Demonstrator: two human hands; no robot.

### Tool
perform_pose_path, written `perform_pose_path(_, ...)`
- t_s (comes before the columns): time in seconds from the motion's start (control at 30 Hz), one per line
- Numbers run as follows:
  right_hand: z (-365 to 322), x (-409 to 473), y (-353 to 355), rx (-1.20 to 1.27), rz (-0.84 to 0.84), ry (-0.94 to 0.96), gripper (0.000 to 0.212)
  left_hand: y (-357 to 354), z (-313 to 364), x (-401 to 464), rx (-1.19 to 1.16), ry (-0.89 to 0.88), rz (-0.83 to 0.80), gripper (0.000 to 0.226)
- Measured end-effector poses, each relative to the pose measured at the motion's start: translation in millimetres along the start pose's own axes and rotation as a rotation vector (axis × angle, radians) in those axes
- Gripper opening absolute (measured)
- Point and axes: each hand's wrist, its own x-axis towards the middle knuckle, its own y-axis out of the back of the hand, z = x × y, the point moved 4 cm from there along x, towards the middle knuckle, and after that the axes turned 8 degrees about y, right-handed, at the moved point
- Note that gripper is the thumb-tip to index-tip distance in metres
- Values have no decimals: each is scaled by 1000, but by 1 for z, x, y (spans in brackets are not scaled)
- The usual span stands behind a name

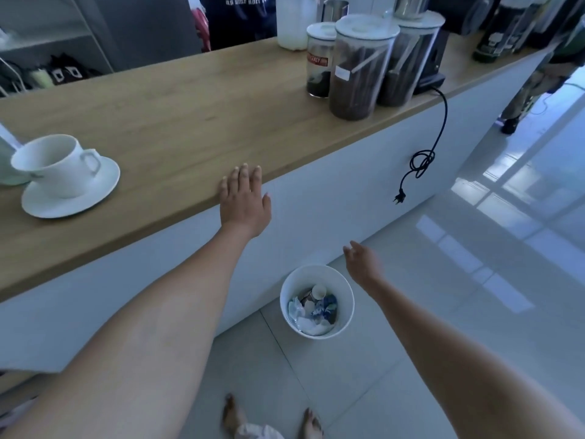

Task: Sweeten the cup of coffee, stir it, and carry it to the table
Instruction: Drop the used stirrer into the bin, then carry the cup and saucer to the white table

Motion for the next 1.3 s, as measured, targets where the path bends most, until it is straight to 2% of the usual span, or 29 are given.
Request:
perform_pose_path(0.17, 2, -1, 2, -9, 45, -9, 46, -3, 0, 0, 8, 1, -11, 62)
perform_pose_path(0.3, -27, 1, 11, -200, 72, 153, 53, -1, 0, 0, -23, -8, -48, 62)
perform_pose_path(0.47, -101, 8, 21, -386, 128, 421, 62, 15, -19, 3, -57, -28, -35, 61)
perform_pose_path(0.67, -194, 15, 12, -390, 153, 598, 58, 45, -66, 8, -85, 80, 15, 60)
perform_pose_path(0.97, -303, 11, -43, -355, 40, 792, 58, 91, -174, -12, -60, 300, 119, 59)
perform_pose_path(1.2, -362, 1, -88, -228, -134, 843, 61, 102, -256, -39, -75, 477, 123, 60)
perform_pose_path(1.3, -383, -1, -106, -108, -239, 805, 63, 104, -280, -46, -132, 567, 124, 59)
